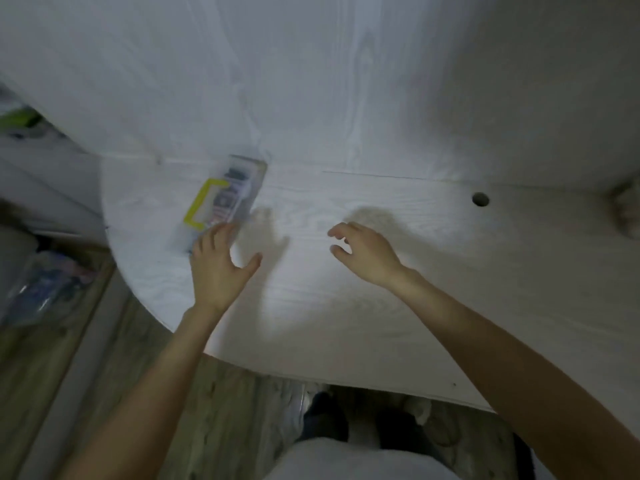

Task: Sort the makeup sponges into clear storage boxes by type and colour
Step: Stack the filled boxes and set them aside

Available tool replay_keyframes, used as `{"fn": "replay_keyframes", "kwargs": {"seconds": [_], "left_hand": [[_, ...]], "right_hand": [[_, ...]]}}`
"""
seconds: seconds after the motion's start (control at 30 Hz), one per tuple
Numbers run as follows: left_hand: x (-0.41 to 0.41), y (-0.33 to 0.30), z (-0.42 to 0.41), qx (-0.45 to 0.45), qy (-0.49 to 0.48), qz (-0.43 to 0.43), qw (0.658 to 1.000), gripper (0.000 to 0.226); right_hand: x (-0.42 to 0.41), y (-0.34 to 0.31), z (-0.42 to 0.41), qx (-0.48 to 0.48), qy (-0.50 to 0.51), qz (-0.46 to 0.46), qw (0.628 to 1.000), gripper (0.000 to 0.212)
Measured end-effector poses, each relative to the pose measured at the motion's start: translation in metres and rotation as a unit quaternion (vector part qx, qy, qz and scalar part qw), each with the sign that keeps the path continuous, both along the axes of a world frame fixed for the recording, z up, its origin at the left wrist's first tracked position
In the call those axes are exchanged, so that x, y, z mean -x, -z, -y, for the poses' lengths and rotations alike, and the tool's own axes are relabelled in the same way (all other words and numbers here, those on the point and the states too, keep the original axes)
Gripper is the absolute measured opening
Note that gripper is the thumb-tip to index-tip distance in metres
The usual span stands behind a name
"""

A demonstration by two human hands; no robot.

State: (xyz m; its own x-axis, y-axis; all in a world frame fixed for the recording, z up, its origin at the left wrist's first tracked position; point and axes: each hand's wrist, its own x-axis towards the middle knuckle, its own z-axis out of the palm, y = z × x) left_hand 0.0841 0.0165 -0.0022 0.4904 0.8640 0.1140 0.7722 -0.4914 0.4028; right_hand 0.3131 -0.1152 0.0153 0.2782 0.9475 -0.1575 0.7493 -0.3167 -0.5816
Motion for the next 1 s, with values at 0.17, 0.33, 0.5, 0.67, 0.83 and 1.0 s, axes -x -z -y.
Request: {"fn": "replay_keyframes", "kwargs": {"seconds": [0.17,0.33,0.5,0.67,0.83,1.0], "left_hand": [[0.021,0.024,-0.075,0.122,-0.116,-0.096,0.981,0.117],[0.021,0.041,-0.101,0.124,-0.140,-0.083,0.979,0.117],[0.025,0.045,-0.080,0.076,-0.045,-0.005,0.996,0.108],[-0.009,0.036,-0.036,0.034,0.107,0.067,0.991,0.105],[-0.094,0.025,0.011,0.008,0.290,0.066,0.955,0.099],[-0.201,0.021,0.065,0.043,0.413,0.034,0.909,0.098]], "right_hand": [[0.056,0.026,-0.096,0.014,-0.019,-0.017,1.000,0.044],[0.094,0.036,-0.162,0.012,0.042,-0.179,0.983,0.060],[0.097,0.025,-0.157,-0.138,0.187,-0.315,0.920,0.057],[0.047,0.012,-0.070,-0.158,0.345,-0.423,0.823,0.053],[-0.012,0.012,0.032,-0.178,0.486,-0.392,0.761,0.078],[-0.069,0.015,0.110,-0.233,0.595,-0.338,0.691,0.054]]}}
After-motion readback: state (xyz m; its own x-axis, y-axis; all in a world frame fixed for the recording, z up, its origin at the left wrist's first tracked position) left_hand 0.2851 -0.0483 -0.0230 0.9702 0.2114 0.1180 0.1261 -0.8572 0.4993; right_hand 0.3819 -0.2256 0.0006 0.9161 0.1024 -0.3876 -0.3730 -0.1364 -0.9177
